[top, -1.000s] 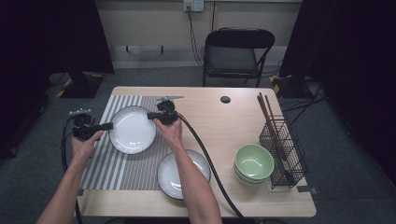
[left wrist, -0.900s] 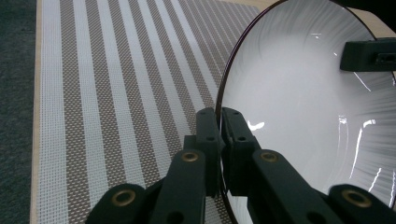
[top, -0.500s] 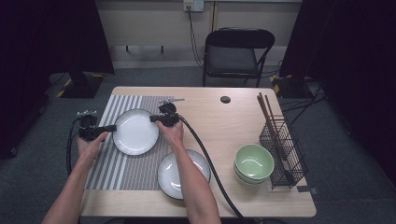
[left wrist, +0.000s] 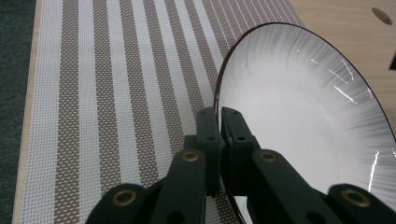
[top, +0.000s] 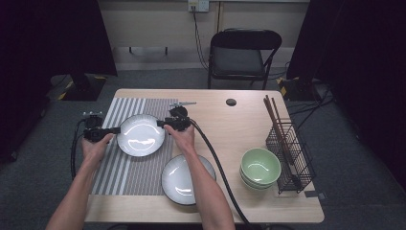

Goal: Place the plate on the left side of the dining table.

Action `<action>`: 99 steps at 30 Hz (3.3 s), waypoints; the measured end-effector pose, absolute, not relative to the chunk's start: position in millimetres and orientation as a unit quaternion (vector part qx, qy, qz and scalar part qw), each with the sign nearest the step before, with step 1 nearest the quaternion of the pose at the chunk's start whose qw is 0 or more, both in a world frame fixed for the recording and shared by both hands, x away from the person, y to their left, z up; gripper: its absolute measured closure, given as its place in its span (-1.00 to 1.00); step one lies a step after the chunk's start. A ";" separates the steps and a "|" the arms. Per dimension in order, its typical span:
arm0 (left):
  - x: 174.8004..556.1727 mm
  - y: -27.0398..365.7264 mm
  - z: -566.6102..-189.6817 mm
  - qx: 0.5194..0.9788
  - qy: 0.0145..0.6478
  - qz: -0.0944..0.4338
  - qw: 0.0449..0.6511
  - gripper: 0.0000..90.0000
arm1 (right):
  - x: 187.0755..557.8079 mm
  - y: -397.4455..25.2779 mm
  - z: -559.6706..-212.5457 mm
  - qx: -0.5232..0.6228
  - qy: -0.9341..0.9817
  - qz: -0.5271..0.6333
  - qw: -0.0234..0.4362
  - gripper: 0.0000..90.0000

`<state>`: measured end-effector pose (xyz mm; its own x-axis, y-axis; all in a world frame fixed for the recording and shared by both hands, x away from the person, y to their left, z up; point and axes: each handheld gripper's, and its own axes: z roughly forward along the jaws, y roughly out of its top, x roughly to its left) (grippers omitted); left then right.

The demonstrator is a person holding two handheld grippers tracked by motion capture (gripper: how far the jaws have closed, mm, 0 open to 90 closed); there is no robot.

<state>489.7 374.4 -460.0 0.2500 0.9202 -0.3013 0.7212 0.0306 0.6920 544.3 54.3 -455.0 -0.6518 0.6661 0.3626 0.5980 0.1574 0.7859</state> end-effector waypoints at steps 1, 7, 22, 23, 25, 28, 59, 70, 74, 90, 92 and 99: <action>489.5 373.9 -459.7 0.684 0.599 0.127 0.395 0.94 | 543.9 51.5 -451.9 0.416 0.759 0.499 0.037 0.19; 487.9 374.6 -459.8 0.686 0.600 0.127 0.392 0.93 | 537.1 34.7 -445.2 0.412 0.763 0.496 0.052 0.19; 478.5 382.8 -472.2 0.679 0.614 0.125 0.382 0.86 | 529.4 -7.9 -447.1 0.431 0.749 0.501 0.059 0.17; 477.9 383.5 -472.1 0.679 0.615 0.123 0.381 0.86 | 528.7 -9.2 -446.9 0.430 0.749 0.501 0.063 0.16; 477.6 385.9 -473.0 0.680 0.610 0.120 0.389 0.86 | 526.1 -12.3 -447.0 0.430 0.747 0.504 0.059 0.16; 477.2 386.4 -472.0 0.677 0.611 0.122 0.392 0.87 | 523.9 -16.1 -449.2 0.428 0.748 0.503 0.061 0.16; 458.9 354.0 -434.4 0.694 0.532 0.128 0.469 0.32 | 503.1 -36.8 -448.2 0.431 0.743 0.507 0.069 0.17; 444.0 329.8 -430.8 0.707 0.498 0.128 0.486 0.26 | 489.2 -44.9 -437.1 0.420 0.740 0.521 0.067 0.17; 439.1 323.9 -432.4 0.710 0.490 0.125 0.490 0.25 | 482.2 -46.7 -435.6 0.414 0.742 0.523 0.071 0.19; 423.3 275.5 -431.3 0.742 0.429 0.110 0.504 0.20 | 488.9 -56.3 -471.5 0.445 0.764 0.455 0.103 0.03; 422.2 268.4 -431.6 0.748 0.417 0.104 0.505 0.18 | 489.9 -55.1 -477.3 0.444 0.773 0.439 0.110 -0.09; 414.6 248.1 -425.4 0.764 0.383 0.098 0.510 0.15 | 493.8 -54.5 -489.7 0.446 0.786 0.408 0.129 -0.31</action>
<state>414.6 248.1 -425.4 0.6871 0.6852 -0.2417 0.4857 -0.1858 0.8542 493.8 -54.5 -489.7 -0.5683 0.8068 0.1616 0.5970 0.2692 0.7557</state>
